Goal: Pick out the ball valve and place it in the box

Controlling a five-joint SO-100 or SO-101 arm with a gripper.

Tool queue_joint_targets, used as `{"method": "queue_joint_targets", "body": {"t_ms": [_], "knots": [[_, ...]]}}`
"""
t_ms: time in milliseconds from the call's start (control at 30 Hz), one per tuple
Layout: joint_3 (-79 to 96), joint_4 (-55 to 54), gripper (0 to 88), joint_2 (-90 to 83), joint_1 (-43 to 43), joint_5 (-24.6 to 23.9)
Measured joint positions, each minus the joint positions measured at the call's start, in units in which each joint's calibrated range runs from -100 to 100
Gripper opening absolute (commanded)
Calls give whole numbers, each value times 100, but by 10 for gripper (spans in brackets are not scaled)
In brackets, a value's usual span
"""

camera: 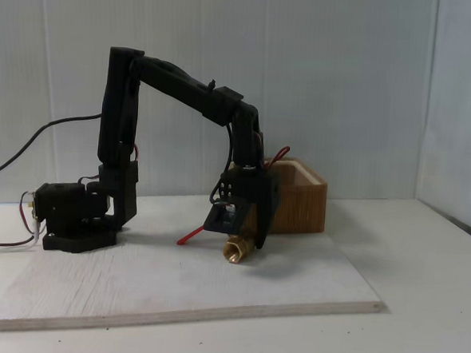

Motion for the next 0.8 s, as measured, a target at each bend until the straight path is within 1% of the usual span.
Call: {"method": "queue_joint_targets", "body": {"t_ms": [67, 233, 333, 800], "knots": [[0, 95, 50, -76, 22, 21], [-27, 954, 50, -432, 52, 21], [-91, 1273, 50, -601, 44, 21], [-91, 1410, 50, -661, 52, 21]]}}
